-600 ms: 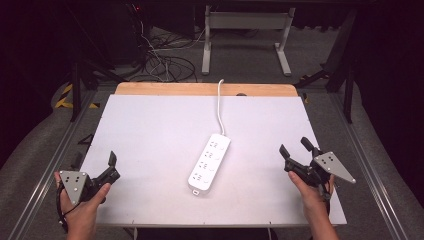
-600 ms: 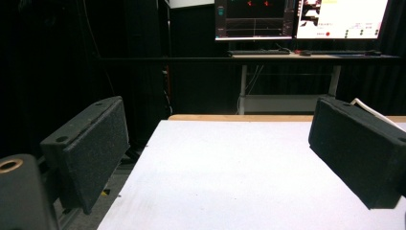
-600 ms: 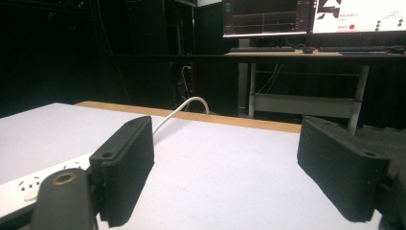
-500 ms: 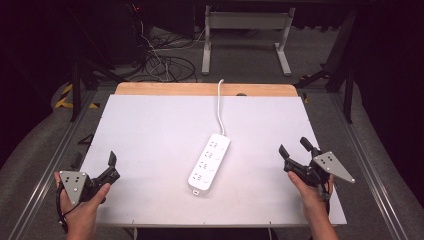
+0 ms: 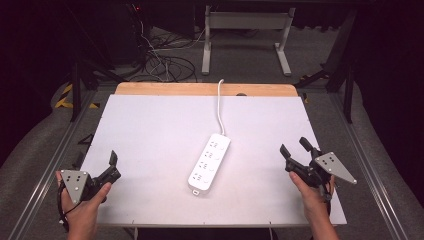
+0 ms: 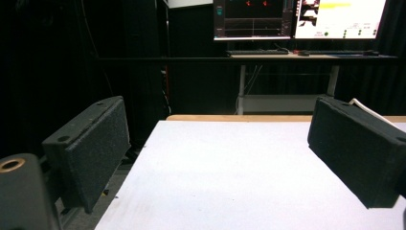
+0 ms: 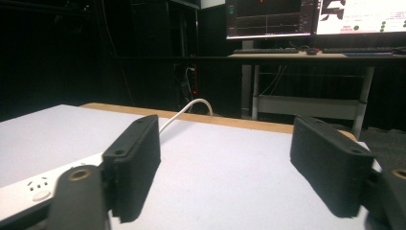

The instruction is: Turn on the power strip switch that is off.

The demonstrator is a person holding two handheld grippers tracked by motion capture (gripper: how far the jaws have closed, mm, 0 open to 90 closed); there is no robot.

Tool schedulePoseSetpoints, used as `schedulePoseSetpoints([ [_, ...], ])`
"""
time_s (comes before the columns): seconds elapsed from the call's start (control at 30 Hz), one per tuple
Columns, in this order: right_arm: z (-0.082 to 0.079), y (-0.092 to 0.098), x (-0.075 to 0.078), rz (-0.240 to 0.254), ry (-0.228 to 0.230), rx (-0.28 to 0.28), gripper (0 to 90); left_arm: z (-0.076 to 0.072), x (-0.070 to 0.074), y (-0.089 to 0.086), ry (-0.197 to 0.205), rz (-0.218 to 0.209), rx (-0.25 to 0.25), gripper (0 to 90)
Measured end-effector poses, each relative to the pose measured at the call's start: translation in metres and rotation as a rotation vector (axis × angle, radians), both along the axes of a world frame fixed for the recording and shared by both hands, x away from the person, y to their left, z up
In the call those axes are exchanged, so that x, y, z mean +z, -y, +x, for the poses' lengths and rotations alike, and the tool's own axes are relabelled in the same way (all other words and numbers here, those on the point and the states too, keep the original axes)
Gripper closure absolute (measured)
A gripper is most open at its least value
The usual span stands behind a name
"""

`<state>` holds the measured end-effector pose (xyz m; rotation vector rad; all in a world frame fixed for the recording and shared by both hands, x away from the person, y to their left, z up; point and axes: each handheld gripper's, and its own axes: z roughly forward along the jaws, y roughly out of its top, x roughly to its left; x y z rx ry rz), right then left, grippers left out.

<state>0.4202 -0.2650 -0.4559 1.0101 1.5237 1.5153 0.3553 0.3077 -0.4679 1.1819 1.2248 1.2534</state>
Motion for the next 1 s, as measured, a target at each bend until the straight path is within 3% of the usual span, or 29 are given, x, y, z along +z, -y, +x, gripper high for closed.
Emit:
schedulePoseSetpoints([
  [0.23,-0.002,0.000,0.002,-0.006,0.001,0.028,41.3,0.000,0.000,0.000,-0.002,0.000,-0.001,7.7],
  [0.3,-0.003,0.002,0.004,-0.013,-0.003,0.044,51.1,0.001,0.000,0.000,-0.003,-0.002,0.000,7.9],
  [0.4,-0.004,0.003,0.005,-0.014,-0.009,0.047,57.5,0.001,0.000,0.001,-0.002,-0.001,-0.006,8.0],
  [0.47,-0.004,0.006,0.009,0.020,-0.106,0.077,70.7,0.001,0.000,0.001,-0.004,-0.001,-0.011,8.1],
  [0.5,-0.004,0.006,0.009,0.020,-0.106,0.077,70.7,0.001,0.000,0.001,-0.004,-0.001,-0.011,8.2],
  [0.53,-0.005,0.007,0.013,0.026,-0.154,0.083,79.2,0.001,0.000,0.001,-0.004,0.001,-0.011,8.3],
  [0.63,-0.009,0.007,0.019,0.011,-0.176,0.089,89.9,0.002,0.000,0.002,-0.005,-0.001,-0.016,8.6],
  [0.8,-0.010,0.010,0.028,0.026,-0.197,0.082,90.0,0.002,0.000,0.003,-0.008,-0.007,-0.020,9.3],
  [0.9,-0.007,0.013,0.033,0.027,-0.224,0.043,90.0,0.003,0.000,0.003,-0.009,-0.004,-0.020,9.4],
  [1.0,-0.002,0.014,0.041,-0.001,-0.220,0.036,90.0,0.003,0.000,0.004,-0.013,0.004,-0.022,9.5],
])
